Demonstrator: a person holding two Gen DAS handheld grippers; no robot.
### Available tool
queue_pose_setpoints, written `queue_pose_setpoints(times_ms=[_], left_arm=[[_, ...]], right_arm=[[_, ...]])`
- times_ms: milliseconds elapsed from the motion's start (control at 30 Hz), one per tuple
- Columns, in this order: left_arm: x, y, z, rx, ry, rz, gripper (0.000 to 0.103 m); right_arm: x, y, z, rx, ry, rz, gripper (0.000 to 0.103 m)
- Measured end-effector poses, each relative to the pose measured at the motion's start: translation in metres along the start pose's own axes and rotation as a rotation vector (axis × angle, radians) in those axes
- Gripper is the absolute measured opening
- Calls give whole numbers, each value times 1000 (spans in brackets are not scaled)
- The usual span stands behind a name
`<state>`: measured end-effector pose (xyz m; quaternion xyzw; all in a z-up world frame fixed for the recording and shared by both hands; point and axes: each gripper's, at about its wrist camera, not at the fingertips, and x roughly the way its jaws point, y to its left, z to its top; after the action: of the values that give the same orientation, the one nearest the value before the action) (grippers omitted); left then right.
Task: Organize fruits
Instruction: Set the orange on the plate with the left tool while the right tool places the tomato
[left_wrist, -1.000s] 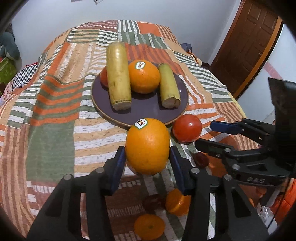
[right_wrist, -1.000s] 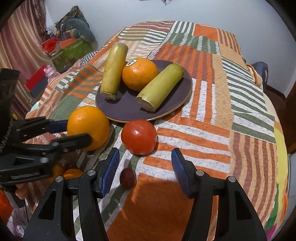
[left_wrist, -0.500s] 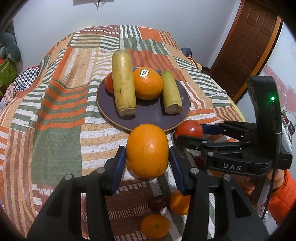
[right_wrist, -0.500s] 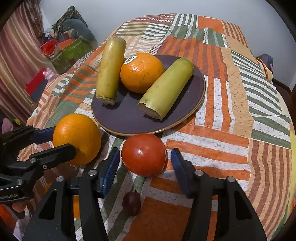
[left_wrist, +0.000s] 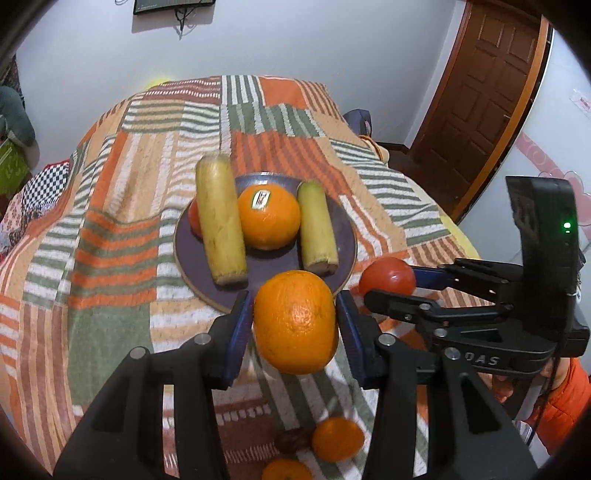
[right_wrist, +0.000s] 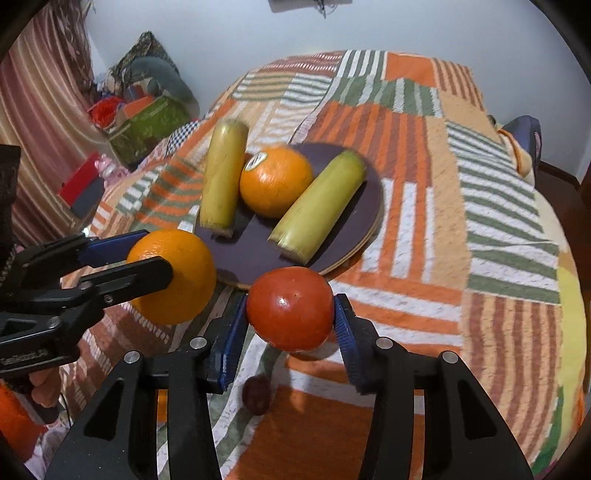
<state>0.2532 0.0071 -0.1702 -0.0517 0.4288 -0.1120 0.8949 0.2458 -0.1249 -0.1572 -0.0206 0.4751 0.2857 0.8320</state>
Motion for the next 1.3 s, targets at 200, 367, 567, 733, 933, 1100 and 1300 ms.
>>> queue_pose_setpoints(times_ms=[200,367,567,733,933,1100,1300], left_arm=[[13,-4,25,5,-25,3,46],[30,-4,35,15,-25,31,46],[43,2,37,15,-12,33,46],[44,2,38,40,-20,27,46],[50,5,32,40,7,43,47],[52,13,31,-8,19,44,47],[37,10,31,5,-5,63,47]], right_arm=[[-4,-12,16,14,-40,-43,43],[6,-22,28,39,-50,-61,43],[22,-29,44,55,-46,-68,43],[35,-32,50,65,-36,-76,43],[35,-38,50,87,-36,-60,44],[34,-33,51,52,-17,-78,49],[28,-21,48,-9,-16,-116,54]])
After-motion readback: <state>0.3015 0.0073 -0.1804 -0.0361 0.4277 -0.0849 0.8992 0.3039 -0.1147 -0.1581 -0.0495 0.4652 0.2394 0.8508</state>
